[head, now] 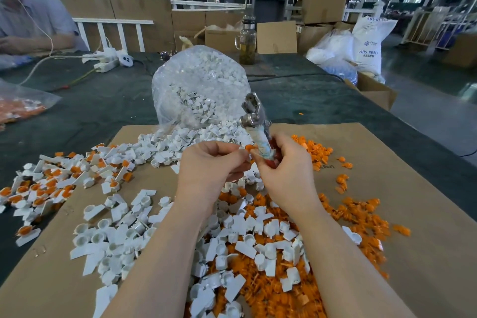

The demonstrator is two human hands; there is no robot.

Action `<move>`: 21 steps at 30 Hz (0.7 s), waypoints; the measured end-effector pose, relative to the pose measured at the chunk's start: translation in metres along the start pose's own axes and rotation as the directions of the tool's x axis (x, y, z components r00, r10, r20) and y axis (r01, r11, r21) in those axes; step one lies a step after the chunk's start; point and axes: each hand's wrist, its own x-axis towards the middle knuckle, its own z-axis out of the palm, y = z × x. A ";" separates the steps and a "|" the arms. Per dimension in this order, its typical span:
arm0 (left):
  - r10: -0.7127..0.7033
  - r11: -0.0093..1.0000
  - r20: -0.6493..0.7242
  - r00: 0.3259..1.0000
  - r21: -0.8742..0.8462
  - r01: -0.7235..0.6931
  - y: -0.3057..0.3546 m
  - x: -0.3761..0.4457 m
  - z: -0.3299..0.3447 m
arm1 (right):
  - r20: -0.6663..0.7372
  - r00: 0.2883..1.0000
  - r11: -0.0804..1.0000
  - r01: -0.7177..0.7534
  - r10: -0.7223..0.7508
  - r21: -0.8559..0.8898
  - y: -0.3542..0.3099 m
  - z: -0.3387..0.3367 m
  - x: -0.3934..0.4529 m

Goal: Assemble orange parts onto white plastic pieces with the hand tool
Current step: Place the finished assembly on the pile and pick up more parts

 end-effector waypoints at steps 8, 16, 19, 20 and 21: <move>0.052 0.997 -0.018 0.998 0.061 -0.051 -0.001 -0.001 0.001 | 0.032 0.999 0.999 -0.035 0.035 -0.019 0.002 0.001 0.002; 0.101 0.984 -0.082 0.991 0.152 -0.088 -0.003 0.000 0.004 | 0.084 0.995 0.998 -0.054 0.055 -0.019 0.003 0.001 0.004; 0.115 0.977 -0.104 0.988 0.194 -0.093 -0.004 0.002 0.002 | 0.138 0.988 0.997 -0.072 0.071 0.003 0.002 0.000 0.005; 0.118 0.974 -0.106 0.987 0.205 -0.094 -0.004 0.003 0.001 | 0.154 0.985 0.996 -0.084 0.081 0.013 0.002 0.000 0.005; 0.121 0.973 -0.105 0.987 0.209 -0.097 -0.004 0.003 0.001 | 0.171 0.981 0.994 -0.103 0.096 0.031 0.002 -0.001 0.005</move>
